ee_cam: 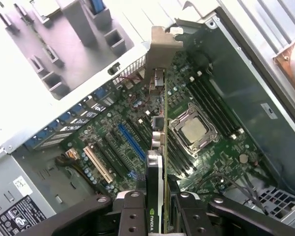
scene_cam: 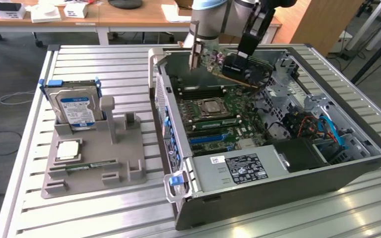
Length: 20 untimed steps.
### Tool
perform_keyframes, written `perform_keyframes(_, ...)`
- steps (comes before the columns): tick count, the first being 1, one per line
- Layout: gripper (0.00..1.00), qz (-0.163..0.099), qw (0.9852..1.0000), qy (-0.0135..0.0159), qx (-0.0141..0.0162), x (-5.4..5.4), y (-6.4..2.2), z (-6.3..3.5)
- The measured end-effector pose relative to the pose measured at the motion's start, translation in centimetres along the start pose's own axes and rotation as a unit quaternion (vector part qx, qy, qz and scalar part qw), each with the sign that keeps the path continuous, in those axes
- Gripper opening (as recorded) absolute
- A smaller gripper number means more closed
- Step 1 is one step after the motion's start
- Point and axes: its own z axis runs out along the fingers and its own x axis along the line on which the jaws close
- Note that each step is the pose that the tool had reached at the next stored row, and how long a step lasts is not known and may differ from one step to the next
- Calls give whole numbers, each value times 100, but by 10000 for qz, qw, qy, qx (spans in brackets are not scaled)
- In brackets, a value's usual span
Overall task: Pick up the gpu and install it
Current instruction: 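Insert the gpu into the slot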
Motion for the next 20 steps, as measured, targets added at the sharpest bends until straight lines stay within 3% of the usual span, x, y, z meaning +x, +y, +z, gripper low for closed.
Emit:
perform_keyframes(4,27,-280,9996,26,-12,-2,-3,3)
perform_keyframes(9,27,-622,9980,58,-27,-5,-8,6)
perform_keyframes(20,27,-1278,9917,119,-55,-18,-26,8)
